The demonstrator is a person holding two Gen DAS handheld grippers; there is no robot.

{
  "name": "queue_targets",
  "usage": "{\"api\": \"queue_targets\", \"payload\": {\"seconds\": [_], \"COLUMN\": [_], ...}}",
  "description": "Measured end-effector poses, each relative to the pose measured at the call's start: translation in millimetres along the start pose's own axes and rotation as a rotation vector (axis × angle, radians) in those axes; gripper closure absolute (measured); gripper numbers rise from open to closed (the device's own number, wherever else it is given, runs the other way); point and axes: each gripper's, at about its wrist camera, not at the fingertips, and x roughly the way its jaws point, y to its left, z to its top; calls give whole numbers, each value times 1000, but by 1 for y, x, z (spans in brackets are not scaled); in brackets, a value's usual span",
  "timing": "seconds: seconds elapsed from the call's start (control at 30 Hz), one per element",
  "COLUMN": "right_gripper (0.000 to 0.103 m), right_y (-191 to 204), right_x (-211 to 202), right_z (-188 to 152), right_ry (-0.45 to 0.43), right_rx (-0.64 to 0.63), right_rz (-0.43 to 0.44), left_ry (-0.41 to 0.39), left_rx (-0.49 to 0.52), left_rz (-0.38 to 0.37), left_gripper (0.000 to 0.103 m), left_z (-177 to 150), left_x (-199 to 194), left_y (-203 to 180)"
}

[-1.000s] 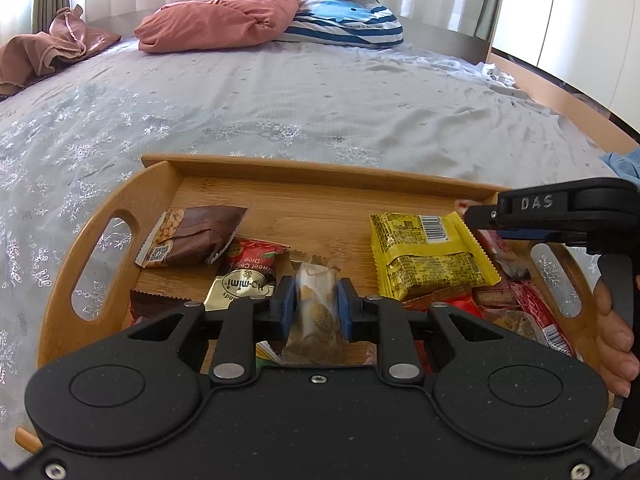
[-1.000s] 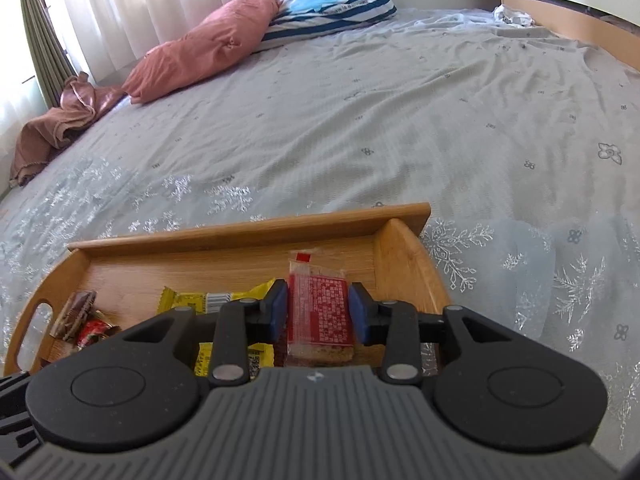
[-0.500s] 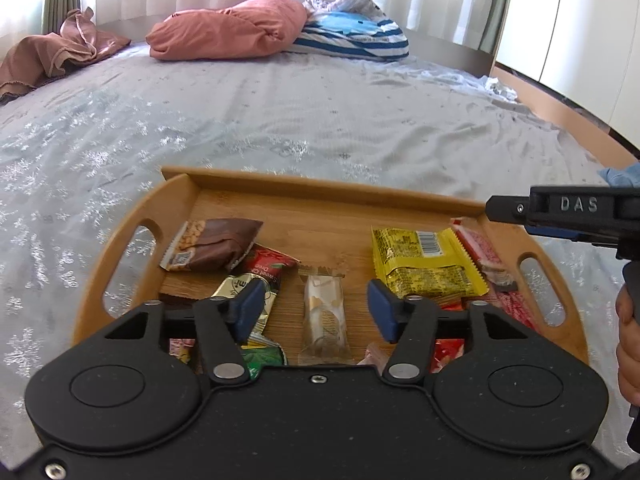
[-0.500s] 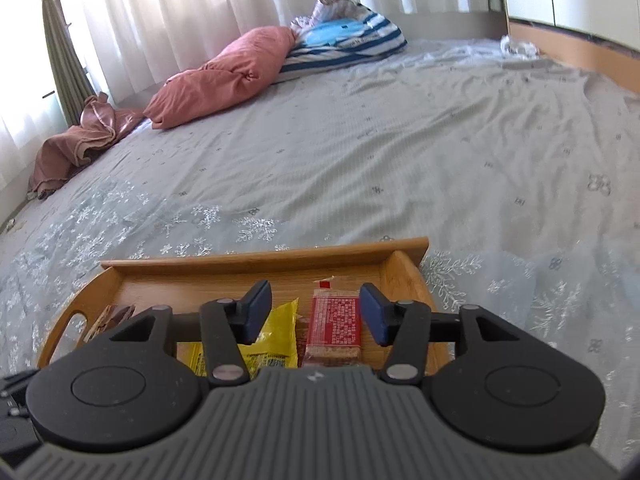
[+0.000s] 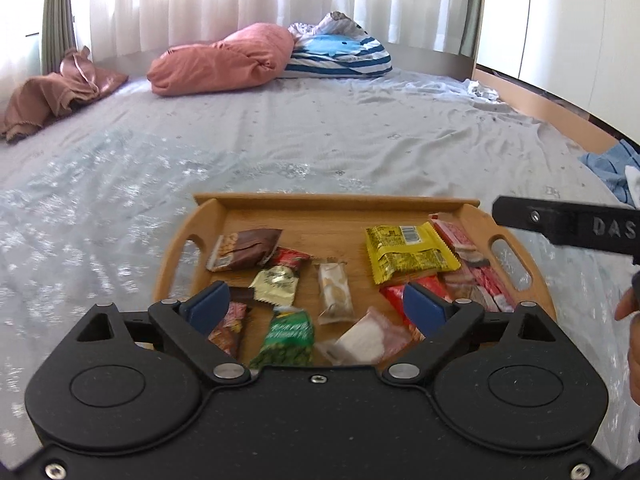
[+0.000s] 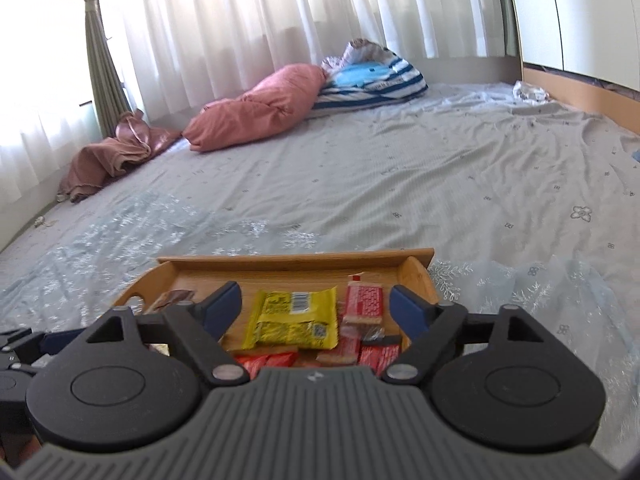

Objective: Organize snacks

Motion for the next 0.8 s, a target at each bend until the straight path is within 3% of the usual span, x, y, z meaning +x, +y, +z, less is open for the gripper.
{"api": "queue_targets", "payload": {"seconds": [0.53, 0.8], "right_gripper": [4, 1], "right_y": [19, 30], "right_x": [-88, -99], "right_z": [-59, -96], "right_ry": [-68, -64], "right_rx": [-38, -114], "right_rz": [63, 55], "left_ry": [19, 45], "left_rx": [-41, -73], "left_rz": [30, 57], "left_gripper": [7, 6], "left_z": [-65, -108], "left_x": [-79, -81], "left_y": [25, 28]}}
